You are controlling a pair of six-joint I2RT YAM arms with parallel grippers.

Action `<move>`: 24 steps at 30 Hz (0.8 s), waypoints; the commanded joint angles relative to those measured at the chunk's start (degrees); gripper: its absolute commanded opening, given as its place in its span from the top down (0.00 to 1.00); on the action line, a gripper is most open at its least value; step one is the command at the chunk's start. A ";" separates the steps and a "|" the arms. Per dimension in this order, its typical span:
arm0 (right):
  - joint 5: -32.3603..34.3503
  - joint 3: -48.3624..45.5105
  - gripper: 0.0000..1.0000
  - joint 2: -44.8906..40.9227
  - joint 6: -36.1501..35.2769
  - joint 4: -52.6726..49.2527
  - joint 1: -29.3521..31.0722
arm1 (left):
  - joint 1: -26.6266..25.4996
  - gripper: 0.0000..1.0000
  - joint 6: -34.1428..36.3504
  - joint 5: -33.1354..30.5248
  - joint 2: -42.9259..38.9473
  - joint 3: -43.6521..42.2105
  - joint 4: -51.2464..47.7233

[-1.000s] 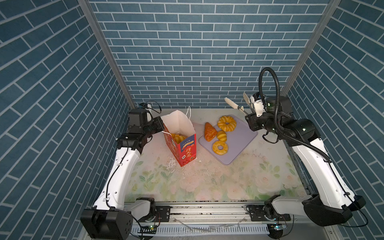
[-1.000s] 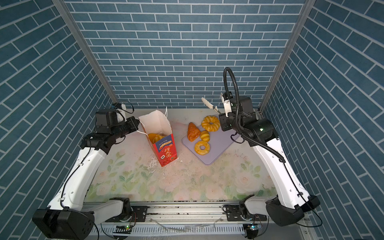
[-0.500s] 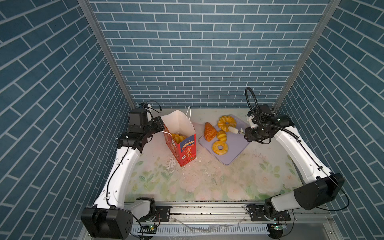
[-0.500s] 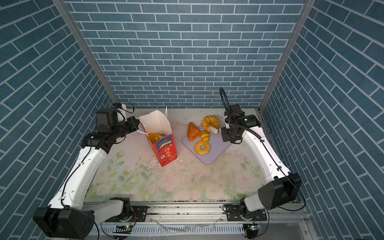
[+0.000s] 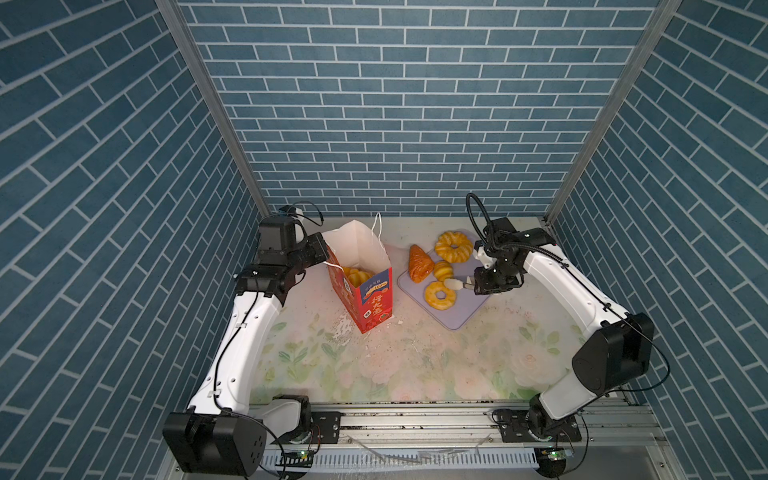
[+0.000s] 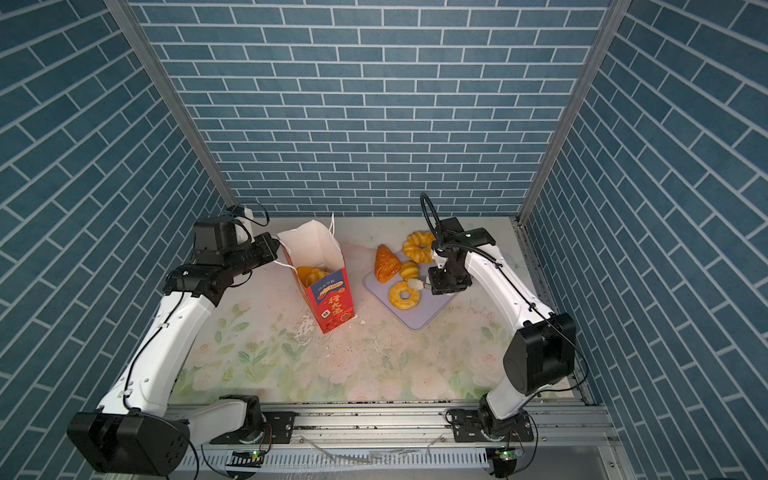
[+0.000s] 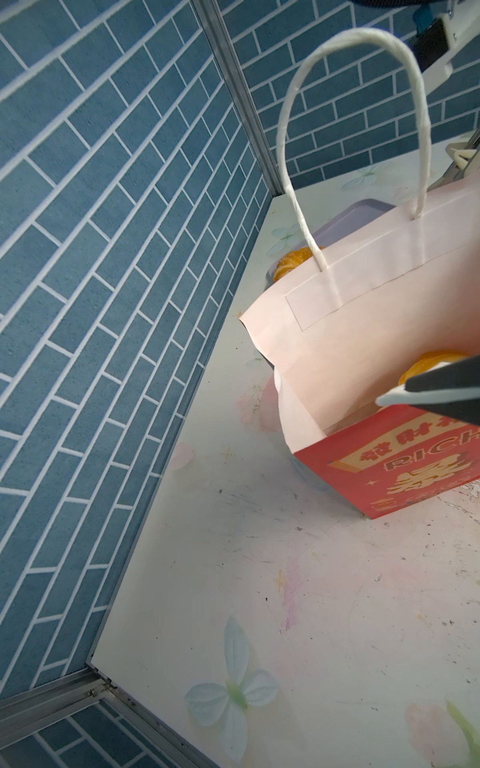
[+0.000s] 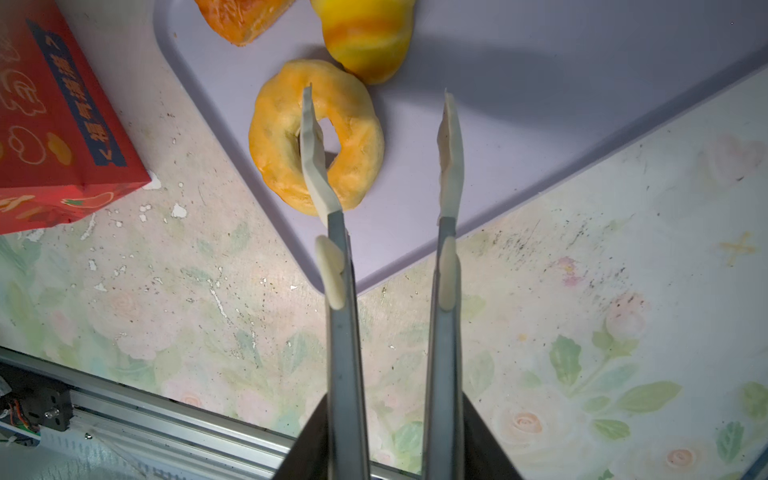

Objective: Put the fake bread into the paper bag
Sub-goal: 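Lower the tongs onto the pale ring bagel and pinch it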

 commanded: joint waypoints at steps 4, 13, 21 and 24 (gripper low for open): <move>-0.47 0.44 0.58 3.72 -1.01 1.44 2.35 | -0.45 1.00 -0.30 -0.47 -0.41 0.19 0.14; 4.88 1.46 0.60 6.66 -2.21 -1.65 3.67 | -0.54 1.00 0.23 -1.04 -0.96 0.06 -0.12; 5.86 1.14 0.76 4.27 -1.95 -2.69 3.68 | -0.54 1.00 0.59 -0.42 -1.03 -0.19 0.25; 7.16 1.33 0.78 2.32 -2.16 -3.76 3.67 | -0.54 1.00 0.98 -0.33 -0.98 0.07 0.19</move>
